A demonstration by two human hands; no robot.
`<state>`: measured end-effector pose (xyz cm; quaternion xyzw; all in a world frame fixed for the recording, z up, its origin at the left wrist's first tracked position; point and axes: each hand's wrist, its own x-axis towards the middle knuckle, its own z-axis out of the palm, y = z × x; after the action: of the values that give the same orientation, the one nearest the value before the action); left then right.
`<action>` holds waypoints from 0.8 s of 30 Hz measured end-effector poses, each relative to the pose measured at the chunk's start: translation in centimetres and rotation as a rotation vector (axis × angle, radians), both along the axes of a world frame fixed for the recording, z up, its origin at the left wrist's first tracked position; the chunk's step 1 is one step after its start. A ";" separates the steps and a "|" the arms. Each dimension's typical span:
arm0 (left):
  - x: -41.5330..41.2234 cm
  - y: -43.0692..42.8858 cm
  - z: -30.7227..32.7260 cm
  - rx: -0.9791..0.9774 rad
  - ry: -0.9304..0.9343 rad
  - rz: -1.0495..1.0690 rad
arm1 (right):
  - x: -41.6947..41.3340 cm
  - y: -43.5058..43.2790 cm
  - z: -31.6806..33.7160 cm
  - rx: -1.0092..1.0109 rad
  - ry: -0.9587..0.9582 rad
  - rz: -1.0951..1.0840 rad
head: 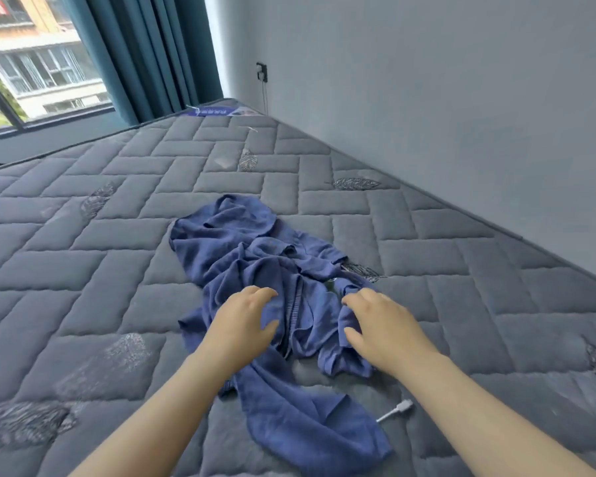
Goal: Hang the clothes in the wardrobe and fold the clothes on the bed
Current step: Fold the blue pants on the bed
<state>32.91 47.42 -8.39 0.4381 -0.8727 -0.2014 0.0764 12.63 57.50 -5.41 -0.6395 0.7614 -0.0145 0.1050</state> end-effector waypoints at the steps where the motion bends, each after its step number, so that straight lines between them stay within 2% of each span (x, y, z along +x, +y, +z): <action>1: 0.0 0.3 -1.0 0.020 -0.009 -0.001 | 0.0 0.0 -0.6 0.019 0.010 -0.003; 7: -1.1 1.1 -4.6 0.066 -0.082 -0.021 | 0.2 -0.3 -4.3 0.081 -0.034 0.006; 11: -2.6 0.9 -6.0 0.100 -0.187 0.051 | -0.6 -0.3 -6.3 0.149 -0.060 -0.007; 15: -4.4 -0.2 -6.5 0.055 -0.308 0.139 | -1.7 0.2 -7.7 0.233 -0.071 -0.031; 19: -5.6 -1.3 -6.0 0.120 -0.243 0.147 | -2.5 1.1 -7.8 0.227 -0.067 -0.050; 24: -6.7 -0.7 -3.5 0.120 -0.007 0.146 | -4.9 2.3 -6.5 0.147 -0.147 -0.108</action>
<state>26.22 46.72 -11.88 0.5051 -0.8251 -0.2456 0.0614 7.69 59.78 -11.91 -0.5854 0.7839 -0.0113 0.2063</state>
